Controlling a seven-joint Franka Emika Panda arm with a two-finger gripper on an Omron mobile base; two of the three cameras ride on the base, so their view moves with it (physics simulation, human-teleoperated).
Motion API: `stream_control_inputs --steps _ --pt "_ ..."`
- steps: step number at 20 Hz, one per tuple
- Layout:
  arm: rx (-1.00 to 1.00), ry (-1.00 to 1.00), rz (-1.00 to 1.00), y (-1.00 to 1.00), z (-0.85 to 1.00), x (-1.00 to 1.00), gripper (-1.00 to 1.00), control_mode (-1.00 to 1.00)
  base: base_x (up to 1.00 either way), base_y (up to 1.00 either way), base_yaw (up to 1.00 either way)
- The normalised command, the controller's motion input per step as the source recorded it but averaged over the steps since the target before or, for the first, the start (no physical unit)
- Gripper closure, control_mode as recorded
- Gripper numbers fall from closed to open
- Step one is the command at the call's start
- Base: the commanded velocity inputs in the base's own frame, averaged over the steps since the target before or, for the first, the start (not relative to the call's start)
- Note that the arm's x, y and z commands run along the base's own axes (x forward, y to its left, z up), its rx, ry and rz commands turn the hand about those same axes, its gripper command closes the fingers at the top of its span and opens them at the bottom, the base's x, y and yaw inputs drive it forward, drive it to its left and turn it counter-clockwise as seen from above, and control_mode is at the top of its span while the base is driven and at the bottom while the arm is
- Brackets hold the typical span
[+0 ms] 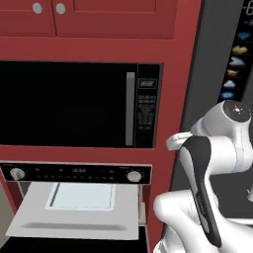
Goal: Place the broccoli on the top rack of the oven.
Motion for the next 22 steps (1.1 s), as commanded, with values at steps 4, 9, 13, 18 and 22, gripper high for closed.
stream_control_inputs --steps 4,9,13,18,22 --pt "-0.11 -0.17 0.00 1.00 -0.02 0.00 1.00 -1.00 0.00 0.00 0.00" --pt "-0.13 -0.09 0.00 1.00 -0.34 0.00 1.00 -1.00 0.00 0.00 0.00" --pt "-0.11 -0.01 -0.08 1.00 -0.91 -0.01 1.00 -1.00 0.00 0.00 0.00" --pt "-0.09 0.05 -0.05 1.00 -1.00 0.03 1.00 -1.00 0.00 0.00 0.00" --pt "-0.04 0.17 0.00 1.00 -1.00 0.29 1.00 -1.00 0.00 0.00 0.00"
